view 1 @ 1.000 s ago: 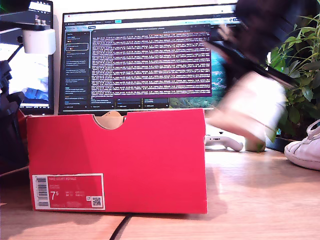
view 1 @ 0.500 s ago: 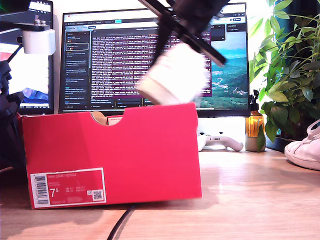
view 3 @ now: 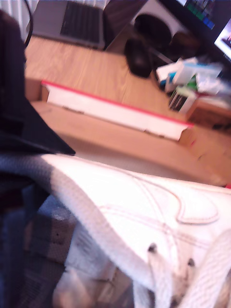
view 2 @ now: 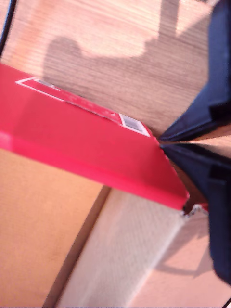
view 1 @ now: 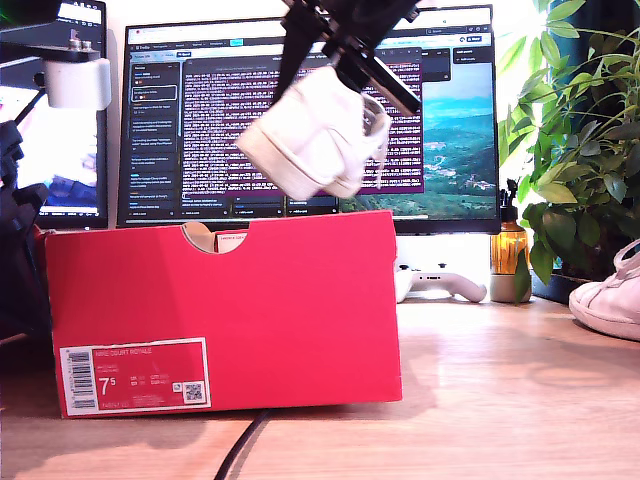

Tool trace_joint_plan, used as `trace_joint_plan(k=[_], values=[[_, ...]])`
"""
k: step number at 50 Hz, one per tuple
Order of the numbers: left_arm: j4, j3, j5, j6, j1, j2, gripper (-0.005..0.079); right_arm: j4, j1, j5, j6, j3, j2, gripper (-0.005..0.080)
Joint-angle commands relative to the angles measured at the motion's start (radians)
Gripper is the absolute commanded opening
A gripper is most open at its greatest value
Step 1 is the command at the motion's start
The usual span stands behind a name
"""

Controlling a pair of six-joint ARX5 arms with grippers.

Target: Pack the white shoes by picking the first shoe and placing it inside the red shoebox, left side, then picking and rotating the second shoe and placing it in the shoebox

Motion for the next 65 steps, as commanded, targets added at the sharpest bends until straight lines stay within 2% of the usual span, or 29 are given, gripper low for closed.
trace_joint_plan(k=[1,14,40,65], values=[[0.011,-0.001,0.0,0.004,0.0,0.01,-0.0019,0.045,0.035,0.001,0.002,0.043,0.026,-0.0013],[0.011,-0.001,0.0,0.004,0.0,0.01,-0.0019,0.093,0.084,0.0,0.022,0.043,0.116,-0.0013],[0.01,-0.001,0.0,0.004,0.0,0.01,-0.0019,0.122,0.11,0.011,0.027,0.043,0.262,-0.0013],[0.006,-0.001,-0.016,0.004,0.0,0.01,-0.0019,0.103,0.114,0.046,0.033,0.043,0.281,-0.0005]])
